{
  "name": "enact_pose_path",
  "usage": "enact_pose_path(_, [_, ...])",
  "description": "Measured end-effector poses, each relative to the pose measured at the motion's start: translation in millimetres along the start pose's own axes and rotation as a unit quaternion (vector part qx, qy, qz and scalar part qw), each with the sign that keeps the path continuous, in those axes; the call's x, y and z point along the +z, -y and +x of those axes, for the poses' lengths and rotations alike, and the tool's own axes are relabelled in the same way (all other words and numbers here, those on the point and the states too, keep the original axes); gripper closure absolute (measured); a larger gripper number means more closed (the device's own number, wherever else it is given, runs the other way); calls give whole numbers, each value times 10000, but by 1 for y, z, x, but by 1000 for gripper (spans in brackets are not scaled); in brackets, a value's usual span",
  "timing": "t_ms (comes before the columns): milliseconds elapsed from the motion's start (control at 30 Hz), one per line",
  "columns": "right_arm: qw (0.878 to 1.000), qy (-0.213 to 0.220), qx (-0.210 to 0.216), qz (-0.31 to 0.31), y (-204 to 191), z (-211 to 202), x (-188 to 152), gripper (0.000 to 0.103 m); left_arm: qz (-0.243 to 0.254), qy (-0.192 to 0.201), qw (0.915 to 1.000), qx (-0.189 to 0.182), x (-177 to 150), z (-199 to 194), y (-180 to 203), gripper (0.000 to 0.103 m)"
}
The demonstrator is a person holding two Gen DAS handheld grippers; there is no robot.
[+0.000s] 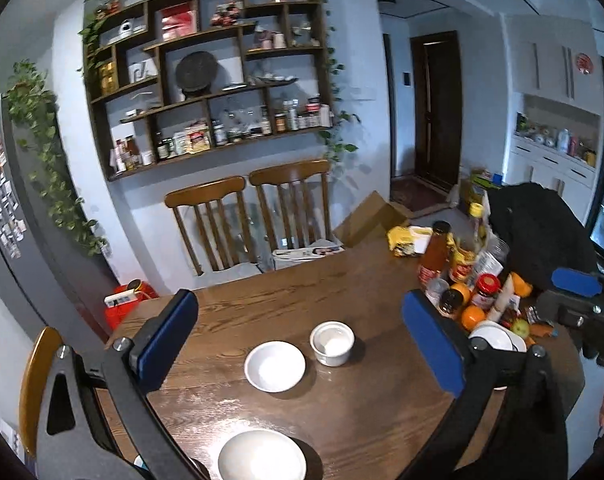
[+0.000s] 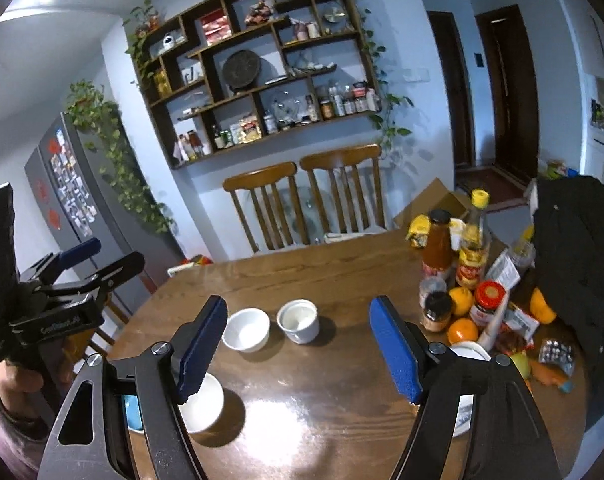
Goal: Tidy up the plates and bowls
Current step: 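Move the left gripper to the smaller white bowl, then grasp the rim of the smaller white bowl with the left gripper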
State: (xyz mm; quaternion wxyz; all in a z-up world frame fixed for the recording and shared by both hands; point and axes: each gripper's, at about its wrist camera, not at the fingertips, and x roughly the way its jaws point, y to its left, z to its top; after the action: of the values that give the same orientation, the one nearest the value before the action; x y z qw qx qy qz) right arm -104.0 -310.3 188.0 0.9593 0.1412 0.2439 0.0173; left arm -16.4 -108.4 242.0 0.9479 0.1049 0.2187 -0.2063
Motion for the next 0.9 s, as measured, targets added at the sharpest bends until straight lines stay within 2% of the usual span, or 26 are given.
enact_pose_path(200, [9992, -287, 258, -110, -19, 42, 13, 28, -165, -180, 9979, 598, 2, 29, -31, 1])
enact_pose_path(333, [9968, -618, 464, -192, -34, 90, 14, 28, -387, -653, 9927, 933, -22, 75, -61, 1])
enact_pose_path(367, [9968, -618, 464, -192, -34, 90, 14, 28, -442, -817, 9909, 975, -30, 90, -66, 1])
enact_pose_path(400, [9946, -868, 513, -235, -39, 121, 9, 28, -493, -975, 9889, 1012, -38, 103, -72, 1])
enact_pose_path(567, [9870, -1523, 466, -225, -40, 194, -12, 28, -768, -1924, 9705, 1236, -97, 182, -98, 1])
enact_pose_path(700, [9783, -2022, 437, -147, -33, 249, -37, 28, -942, -2533, 9535, 1333, -140, 226, -114, 1])
enact_pose_path(800, [9692, -2422, 436, -46, -29, 291, -60, 28, -997, -2812, 9447, 1361, -160, 250, -120, 2])
enact_pose_path(900, [9622, -2670, 514, 172, -26, 319, -79, 28, -991, -2963, 9412, 1290, -172, 269, -122, 2])
